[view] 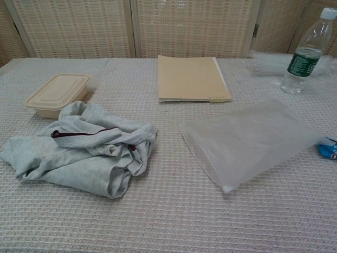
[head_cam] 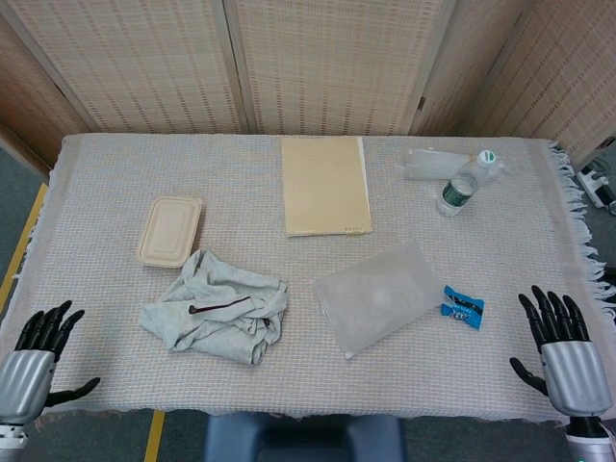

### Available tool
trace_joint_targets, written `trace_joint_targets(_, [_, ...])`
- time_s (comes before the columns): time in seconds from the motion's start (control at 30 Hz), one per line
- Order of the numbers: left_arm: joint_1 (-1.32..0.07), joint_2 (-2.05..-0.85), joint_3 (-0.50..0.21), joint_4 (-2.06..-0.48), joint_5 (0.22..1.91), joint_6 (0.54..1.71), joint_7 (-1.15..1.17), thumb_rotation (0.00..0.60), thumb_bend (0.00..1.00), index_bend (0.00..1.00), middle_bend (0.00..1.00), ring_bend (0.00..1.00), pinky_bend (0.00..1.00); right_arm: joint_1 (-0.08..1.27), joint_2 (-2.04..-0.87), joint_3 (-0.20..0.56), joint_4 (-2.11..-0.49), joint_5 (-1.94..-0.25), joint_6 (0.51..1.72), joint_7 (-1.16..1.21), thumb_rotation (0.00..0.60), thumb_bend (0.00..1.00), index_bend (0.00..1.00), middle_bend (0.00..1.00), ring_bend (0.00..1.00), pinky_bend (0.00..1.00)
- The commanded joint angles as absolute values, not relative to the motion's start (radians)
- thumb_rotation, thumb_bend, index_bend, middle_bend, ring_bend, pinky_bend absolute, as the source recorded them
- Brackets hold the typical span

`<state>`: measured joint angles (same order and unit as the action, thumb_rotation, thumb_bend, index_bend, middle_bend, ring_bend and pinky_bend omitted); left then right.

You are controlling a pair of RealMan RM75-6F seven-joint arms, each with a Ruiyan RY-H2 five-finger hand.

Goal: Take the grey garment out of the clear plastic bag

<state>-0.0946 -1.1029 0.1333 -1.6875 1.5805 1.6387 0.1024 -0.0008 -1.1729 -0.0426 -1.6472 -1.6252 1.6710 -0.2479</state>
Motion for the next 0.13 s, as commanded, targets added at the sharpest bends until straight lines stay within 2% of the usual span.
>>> trace_joint_targets(0.03, [-0.056,-1.147,0.097,-1.654,1.592,1.704,0.164,0.505,0.13,0.14,0.0,0.0,0.0,0.0,-1.168,-0.038,-1.649,-1.615,1.653,-0.245,0.6,0.1,0.0,0.0,0.0,0.0])
trace_joint_targets(0.13, [-0.053,-1.16,0.081,-1.634,1.596,1.707,0.158,0.506,0.13,0.14,0.0,0.0,0.0,0.002,-1.162,-0.029,-1.649,-1.603,1.639,-0.242,0.6,0.1,0.0,0.0,0.0,0.0])
